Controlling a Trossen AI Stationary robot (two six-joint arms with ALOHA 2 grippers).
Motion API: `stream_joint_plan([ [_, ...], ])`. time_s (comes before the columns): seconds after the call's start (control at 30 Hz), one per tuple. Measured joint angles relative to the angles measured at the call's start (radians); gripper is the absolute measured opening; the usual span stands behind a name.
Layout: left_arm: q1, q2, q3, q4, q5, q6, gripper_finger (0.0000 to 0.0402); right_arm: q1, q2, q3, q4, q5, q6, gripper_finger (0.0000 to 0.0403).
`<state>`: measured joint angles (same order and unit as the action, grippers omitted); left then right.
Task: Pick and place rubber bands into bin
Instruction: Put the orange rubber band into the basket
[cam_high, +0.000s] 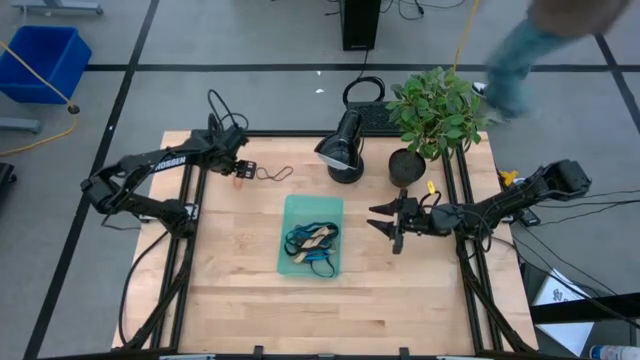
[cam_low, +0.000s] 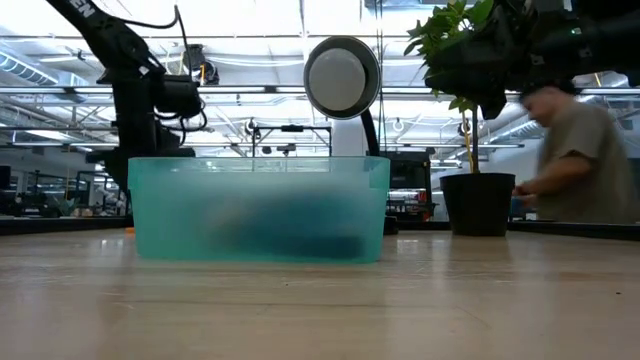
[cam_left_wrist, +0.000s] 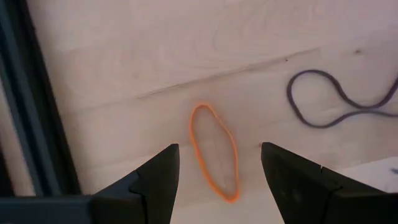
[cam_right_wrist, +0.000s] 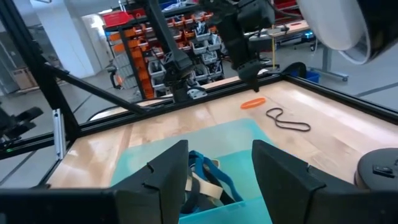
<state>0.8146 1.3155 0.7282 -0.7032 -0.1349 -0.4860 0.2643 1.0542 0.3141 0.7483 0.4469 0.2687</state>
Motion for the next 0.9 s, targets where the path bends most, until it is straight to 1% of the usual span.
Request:
stream_joint_plan([
  [0.1,-0.005,0.0,-0.032,0.033,0.002,-0.027,0.0234,-0.01,0.0,0.0,0.0,0.0,0.0,0.0174],
  [0.23,-0.005,0.0,-0.066,0.082,0.04,-0.041,0.0234,-0.017,0.0,0.0,0.0,-0.001,0.0,0.0175],
  [0.33,-0.008,0.009,-0.086,0.095,0.036,-0.064,0.0234,-0.017,0.0,0.0,0.0,-0.001,0.0,0.0172],
  [0.63,-0.025,0.153,-0.085,0.133,0.019,-0.089,0.0234,-0.017,0.0,0.0,-0.001,-0.002,0.004,0.0175],
  [0.77,-0.035,0.182,-0.082,0.129,0.012,-0.093,0.0234,-0.016,0.0,0.0,-0.001,-0.003,0.006,0.0172],
  [0.83,-0.039,0.183,-0.082,0.129,0.007,-0.095,0.0227,-0.016,0.0,0.0,-0.001,-0.003,0.006,0.0172],
  [0.9,-0.045,0.183,-0.082,0.129,0.003,-0.096,0.021,-0.016,0.0,0.0,-0.004,-0.002,0.006,0.0174],
])
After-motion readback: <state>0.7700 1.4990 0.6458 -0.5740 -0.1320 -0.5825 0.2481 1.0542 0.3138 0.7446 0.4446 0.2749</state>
